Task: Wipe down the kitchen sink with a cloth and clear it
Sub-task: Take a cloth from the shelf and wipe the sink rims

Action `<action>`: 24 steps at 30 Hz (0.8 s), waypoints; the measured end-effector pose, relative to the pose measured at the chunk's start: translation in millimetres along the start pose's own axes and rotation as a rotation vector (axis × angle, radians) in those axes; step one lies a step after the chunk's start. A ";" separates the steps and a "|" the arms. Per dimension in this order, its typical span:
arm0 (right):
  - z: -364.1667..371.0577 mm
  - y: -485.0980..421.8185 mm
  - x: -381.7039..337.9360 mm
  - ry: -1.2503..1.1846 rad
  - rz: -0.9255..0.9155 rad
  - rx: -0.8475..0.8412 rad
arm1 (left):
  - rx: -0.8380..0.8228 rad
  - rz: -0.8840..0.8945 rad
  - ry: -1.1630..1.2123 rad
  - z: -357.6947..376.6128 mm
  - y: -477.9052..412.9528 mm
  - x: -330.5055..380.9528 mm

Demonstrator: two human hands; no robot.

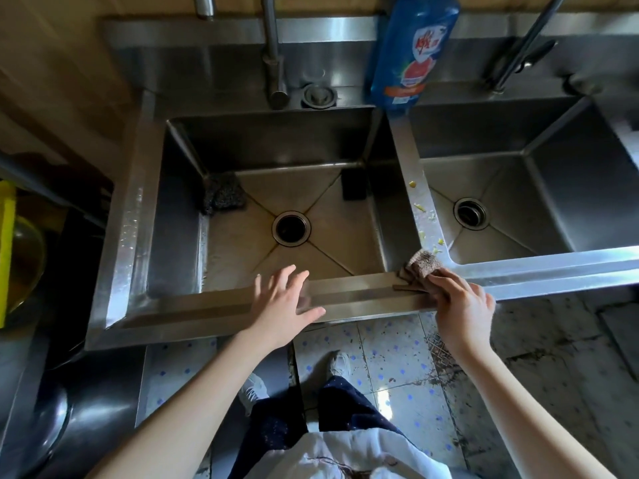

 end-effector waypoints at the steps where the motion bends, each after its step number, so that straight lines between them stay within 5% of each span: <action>1: -0.1 -0.8 -1.6 -0.012 -0.032 0.002 | 0.006 0.001 -0.004 0.5 -2.2 5.2; 13: 5.0 -0.2 -25.6 -0.045 -0.394 -0.010 | 0.032 -0.077 0.051 13.6 -17.2 52.0; 24: -8.8 -29.5 40.5 -0.084 -0.178 -0.020 | -0.001 -0.033 -0.010 13.9 -13.6 74.6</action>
Point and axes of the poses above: each hand's wrist, its own y-axis away from the middle knuckle, its own z-axis out of the palm, x = y × z, the point moved 7 cm from there along -y, towards the middle knuckle, and after that the axes turned 7 degrees about -z, right-handed, at the moved point
